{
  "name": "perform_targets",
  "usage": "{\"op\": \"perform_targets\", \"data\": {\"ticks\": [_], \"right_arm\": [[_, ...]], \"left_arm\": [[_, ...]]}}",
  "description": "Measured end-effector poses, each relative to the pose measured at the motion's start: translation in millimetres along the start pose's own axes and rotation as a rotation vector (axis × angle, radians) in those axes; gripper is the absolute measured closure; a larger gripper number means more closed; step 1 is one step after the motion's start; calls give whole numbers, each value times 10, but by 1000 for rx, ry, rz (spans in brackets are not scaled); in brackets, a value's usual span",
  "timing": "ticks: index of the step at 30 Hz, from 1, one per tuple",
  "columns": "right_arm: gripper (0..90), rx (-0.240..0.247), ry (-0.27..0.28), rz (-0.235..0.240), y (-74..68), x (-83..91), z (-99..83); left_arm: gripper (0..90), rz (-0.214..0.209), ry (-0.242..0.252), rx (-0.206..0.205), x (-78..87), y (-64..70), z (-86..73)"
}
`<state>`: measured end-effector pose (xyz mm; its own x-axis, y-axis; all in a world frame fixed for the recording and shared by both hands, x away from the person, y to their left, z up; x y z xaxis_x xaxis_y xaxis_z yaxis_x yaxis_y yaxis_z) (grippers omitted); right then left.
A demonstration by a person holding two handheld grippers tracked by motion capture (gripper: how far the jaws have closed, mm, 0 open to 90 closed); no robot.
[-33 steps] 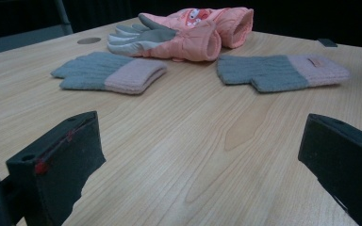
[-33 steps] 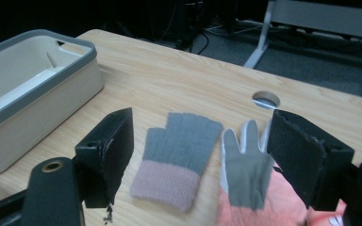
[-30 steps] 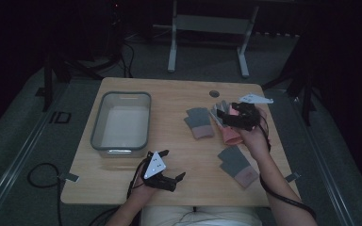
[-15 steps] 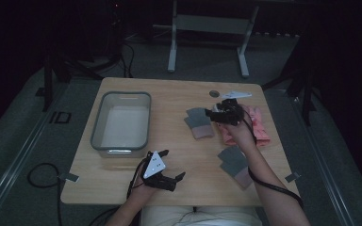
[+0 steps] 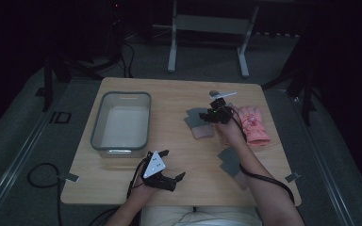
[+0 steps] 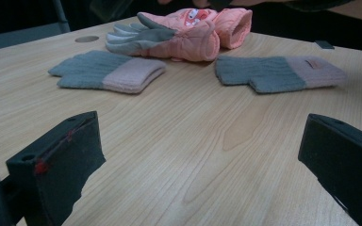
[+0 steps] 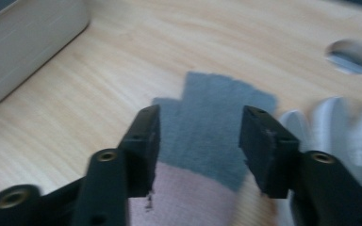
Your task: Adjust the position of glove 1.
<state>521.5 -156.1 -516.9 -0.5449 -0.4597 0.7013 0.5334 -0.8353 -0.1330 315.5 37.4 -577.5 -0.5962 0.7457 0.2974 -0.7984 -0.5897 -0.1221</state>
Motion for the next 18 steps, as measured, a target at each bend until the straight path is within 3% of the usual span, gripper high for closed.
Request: {"op": "perform_targets", "data": {"ticks": [4, 7, 14, 16, 18], "right_arm": [[544, -12, -44, -27, 28, -180, -43], [563, 18, -72, -55, 28, -306, -84], [578, 36, -107, -67, 58, -511, -131], [607, 20, -135, -62, 78, -560, -143], [623, 23, -164, -88, 110, -620, -170]], "left_arm": [[0, 2, 0, -1, 0, 7, 0], [0, -1, 1, 1, 0, 6, 0], [0, 2, 0, 0, 0, 7, 0], [0, 2, 0, 1, 0, 6, 0], [0, 1, 1, 2, 0, 4, 0]]}}
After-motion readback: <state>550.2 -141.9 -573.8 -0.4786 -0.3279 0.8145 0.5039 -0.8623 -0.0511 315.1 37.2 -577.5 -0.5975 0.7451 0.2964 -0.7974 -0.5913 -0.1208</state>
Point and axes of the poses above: each handheld gripper's, and its own axes: x roughly backward along the jaws, z roughly out of its top, y roughly to its right, the point moved 5 cm from there along -x, roughly forward along the jaws, and after that the axes turned 6 degrees about -x, right-handed, at the moved point
